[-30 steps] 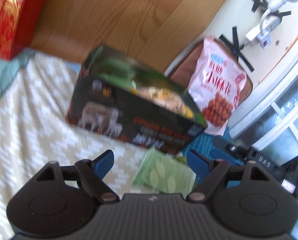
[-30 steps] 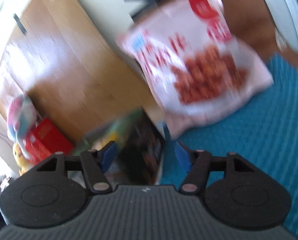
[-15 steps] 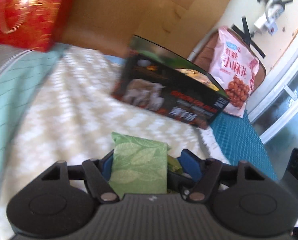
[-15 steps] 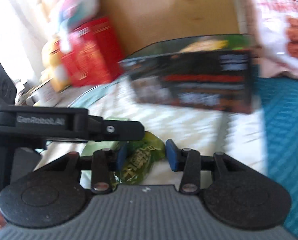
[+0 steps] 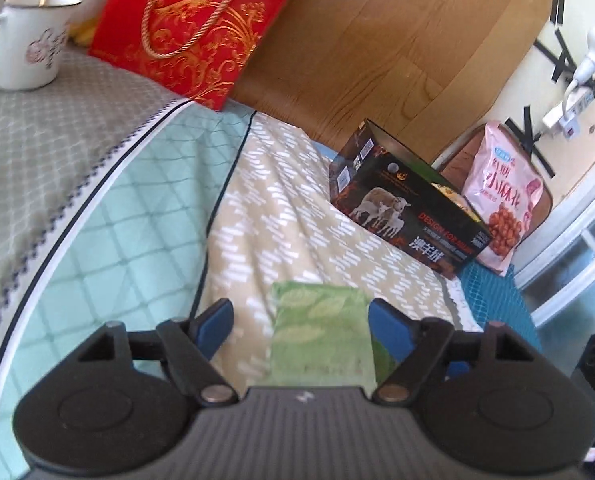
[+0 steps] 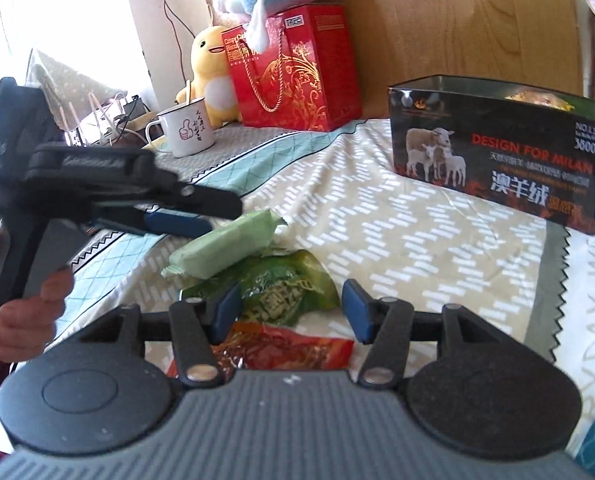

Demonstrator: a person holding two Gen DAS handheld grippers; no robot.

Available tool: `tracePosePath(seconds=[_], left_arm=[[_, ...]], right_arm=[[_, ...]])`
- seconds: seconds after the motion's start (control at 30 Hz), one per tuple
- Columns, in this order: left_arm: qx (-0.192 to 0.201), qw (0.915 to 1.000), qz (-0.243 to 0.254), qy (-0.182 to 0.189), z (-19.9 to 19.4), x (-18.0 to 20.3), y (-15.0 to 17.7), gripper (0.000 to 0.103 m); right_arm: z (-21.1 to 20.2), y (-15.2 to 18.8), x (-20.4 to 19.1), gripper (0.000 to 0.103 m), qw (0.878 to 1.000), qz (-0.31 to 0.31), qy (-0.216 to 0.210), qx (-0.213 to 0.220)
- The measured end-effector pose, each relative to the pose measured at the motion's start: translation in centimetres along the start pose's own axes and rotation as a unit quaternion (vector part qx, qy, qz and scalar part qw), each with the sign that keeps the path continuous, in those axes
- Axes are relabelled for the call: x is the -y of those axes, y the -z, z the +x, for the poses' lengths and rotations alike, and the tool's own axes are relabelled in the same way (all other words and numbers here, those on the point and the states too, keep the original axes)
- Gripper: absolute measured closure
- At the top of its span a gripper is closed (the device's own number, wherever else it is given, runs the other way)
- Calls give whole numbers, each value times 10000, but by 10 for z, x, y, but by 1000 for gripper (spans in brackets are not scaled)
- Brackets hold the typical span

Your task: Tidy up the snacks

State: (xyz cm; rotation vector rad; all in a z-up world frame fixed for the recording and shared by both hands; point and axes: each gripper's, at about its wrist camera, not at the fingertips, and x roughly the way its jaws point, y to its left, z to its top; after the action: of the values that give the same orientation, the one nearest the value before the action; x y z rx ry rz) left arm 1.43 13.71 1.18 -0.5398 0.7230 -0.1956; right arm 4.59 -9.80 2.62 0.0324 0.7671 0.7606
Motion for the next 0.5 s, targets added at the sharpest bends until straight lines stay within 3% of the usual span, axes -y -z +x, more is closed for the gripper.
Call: tracePosePath(seconds=[0.13,0.33,0.5], left_arm=[[81,9996,-104,236,-21,-1,7,25],[89,9984,-160,543,-43,1,19,25],[42,9986,-228,467,-37,2,21,25]], right_arm=[[-1,2,-5,44,10000,-44,58,25],[-2,-1,15,43,9983,560,-84,119],[-3,-3,13,44,9984,535,-122,135]])
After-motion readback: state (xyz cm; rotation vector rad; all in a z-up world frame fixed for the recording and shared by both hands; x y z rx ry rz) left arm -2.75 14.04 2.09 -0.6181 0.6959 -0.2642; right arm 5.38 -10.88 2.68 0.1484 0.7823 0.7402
